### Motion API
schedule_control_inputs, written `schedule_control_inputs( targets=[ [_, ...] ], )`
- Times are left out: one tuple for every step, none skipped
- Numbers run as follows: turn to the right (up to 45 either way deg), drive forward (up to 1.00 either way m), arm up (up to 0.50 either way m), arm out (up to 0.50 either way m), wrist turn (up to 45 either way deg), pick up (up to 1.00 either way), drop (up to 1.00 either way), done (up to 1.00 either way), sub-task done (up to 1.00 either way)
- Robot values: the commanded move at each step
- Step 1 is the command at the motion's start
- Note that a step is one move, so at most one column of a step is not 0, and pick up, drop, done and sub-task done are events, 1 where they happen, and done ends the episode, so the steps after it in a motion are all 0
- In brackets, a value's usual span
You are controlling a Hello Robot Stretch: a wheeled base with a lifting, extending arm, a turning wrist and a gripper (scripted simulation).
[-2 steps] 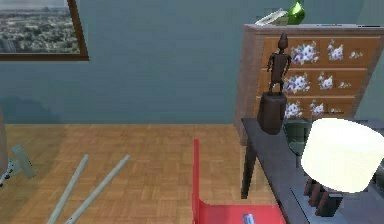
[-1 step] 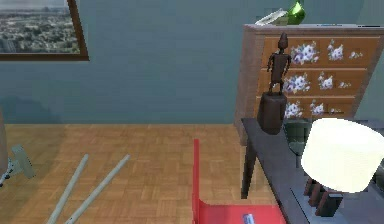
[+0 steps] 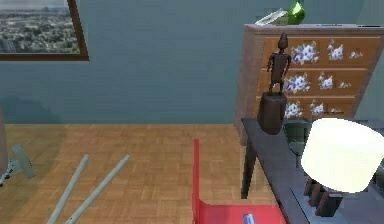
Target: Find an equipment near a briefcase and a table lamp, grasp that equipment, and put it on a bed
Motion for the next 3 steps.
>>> schedule_control_inputs(
  targets=[
    [0.0,0.0,0.0,0.4,0.0,0.0,0.0,0.0,0.0],
    [0.0,0.0,0.0,0.0,45.0,0.0,0.0,0.0,0.0],
    [0.0,0.0,0.0,0.0,45.0,0.0,0.0,0.0,0.0]
  ],
)
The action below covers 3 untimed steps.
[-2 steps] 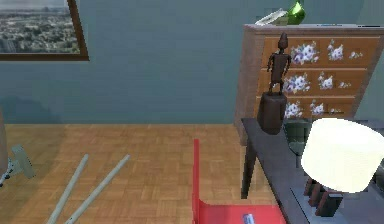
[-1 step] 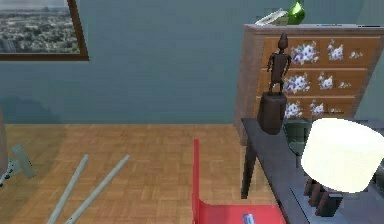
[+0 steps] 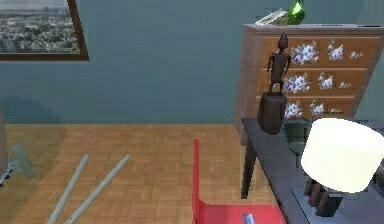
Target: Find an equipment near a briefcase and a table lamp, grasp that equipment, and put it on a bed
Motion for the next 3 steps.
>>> schedule_control_inputs(
  targets=[
    [0.0,0.0,0.0,0.0,45.0,0.0,0.0,0.0,0.0],
    [0.0,0.0,0.0,0.0,27.0,0.0,0.0,0.0,0.0],
    [0.0,0.0,-0.22,0.0,0.0,0.0,0.0,0.0,0.0]
  ],
)
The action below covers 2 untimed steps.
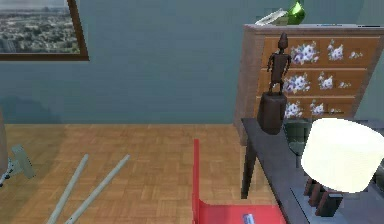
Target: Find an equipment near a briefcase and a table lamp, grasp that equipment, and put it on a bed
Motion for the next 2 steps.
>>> schedule_control_inputs(
  targets=[
    [0.0,0.0,0.0,0.0,0.0,1.0,0.0,0.0,0.0],
    [0.0,0.0,0.1,0.0,0.0,0.0,0.0,0.0,0.0]
  ],
)
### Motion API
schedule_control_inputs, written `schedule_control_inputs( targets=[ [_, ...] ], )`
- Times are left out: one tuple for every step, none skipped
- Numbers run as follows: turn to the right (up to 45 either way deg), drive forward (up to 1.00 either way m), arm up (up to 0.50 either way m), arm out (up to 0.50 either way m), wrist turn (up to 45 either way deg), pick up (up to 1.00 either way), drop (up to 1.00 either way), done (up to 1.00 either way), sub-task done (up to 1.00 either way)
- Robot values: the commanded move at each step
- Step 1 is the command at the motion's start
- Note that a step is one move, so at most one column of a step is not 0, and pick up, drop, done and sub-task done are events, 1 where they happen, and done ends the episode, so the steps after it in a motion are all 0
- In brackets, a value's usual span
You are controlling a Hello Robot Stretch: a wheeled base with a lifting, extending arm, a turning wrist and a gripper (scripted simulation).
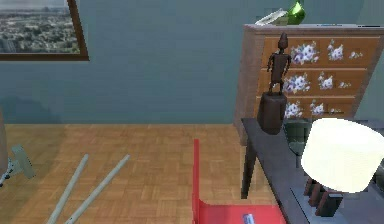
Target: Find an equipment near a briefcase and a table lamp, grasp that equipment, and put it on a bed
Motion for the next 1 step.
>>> schedule_control_inputs(
  targets=[
    [0.0,0.0,0.12,0.0,0.0,0.0,0.0,0.0,0.0]
  ],
)
